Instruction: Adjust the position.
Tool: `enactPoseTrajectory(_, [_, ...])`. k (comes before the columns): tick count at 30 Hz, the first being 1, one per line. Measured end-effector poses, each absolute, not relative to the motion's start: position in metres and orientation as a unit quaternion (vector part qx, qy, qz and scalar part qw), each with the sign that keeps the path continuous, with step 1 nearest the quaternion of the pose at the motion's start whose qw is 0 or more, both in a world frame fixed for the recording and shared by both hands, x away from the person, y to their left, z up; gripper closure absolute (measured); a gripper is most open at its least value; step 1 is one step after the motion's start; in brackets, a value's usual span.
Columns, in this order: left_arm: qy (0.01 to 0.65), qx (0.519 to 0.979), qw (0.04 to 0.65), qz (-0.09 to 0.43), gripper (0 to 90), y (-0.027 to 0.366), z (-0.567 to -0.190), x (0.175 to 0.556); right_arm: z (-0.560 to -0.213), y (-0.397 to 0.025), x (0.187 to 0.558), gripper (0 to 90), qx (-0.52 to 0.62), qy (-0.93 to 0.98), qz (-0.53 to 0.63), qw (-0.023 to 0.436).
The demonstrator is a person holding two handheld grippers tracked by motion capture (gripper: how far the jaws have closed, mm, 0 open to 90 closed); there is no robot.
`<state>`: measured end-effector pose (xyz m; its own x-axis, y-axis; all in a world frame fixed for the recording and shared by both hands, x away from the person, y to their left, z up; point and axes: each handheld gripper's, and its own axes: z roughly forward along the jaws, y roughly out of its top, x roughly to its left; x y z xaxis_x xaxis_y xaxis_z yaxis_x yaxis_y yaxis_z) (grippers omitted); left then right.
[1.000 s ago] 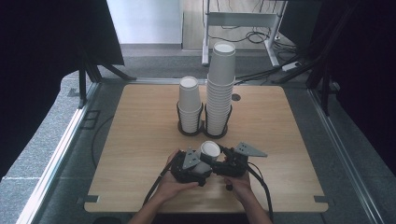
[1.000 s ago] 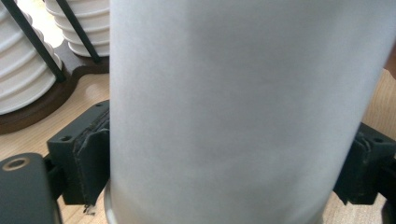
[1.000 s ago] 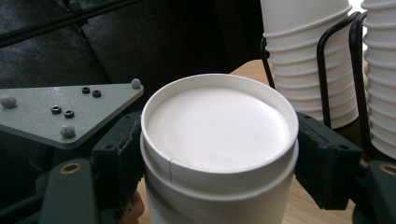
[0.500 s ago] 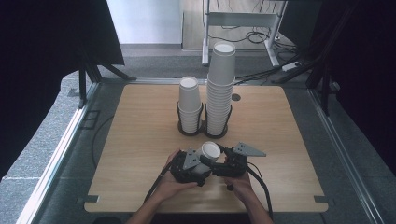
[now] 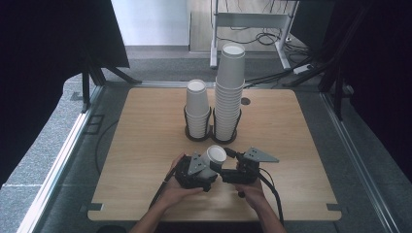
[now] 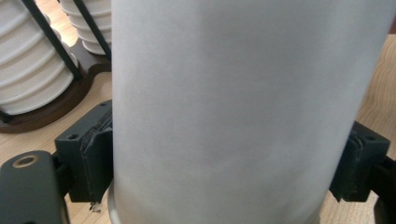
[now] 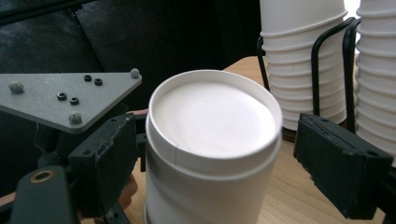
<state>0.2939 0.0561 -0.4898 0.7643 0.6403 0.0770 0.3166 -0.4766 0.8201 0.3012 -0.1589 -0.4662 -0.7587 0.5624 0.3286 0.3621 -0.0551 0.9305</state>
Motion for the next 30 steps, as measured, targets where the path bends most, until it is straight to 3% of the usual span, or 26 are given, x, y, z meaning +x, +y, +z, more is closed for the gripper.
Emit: enactPoseTrajectory(30, [0.282,0.846,0.395,0.223,12.6,0.07,-0.482,0.304,-0.442,-0.195,0.313,14.1,0.292,0.747,0.585,0.12])
